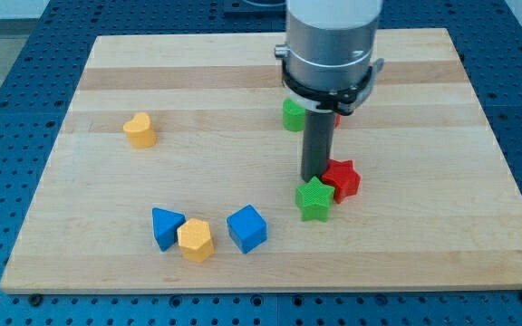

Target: Move red star on top right to green star

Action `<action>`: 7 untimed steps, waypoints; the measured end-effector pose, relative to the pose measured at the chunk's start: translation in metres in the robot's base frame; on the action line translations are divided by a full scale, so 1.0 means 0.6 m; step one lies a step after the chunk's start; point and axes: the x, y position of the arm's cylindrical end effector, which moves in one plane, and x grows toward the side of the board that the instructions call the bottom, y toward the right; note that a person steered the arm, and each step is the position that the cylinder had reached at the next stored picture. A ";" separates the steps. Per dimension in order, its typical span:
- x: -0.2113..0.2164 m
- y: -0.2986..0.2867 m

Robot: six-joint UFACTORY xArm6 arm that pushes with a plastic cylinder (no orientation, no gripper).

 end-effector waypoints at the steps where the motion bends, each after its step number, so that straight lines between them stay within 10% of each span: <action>1: -0.015 0.000; 4: -0.029 0.310; 7: 0.066 0.212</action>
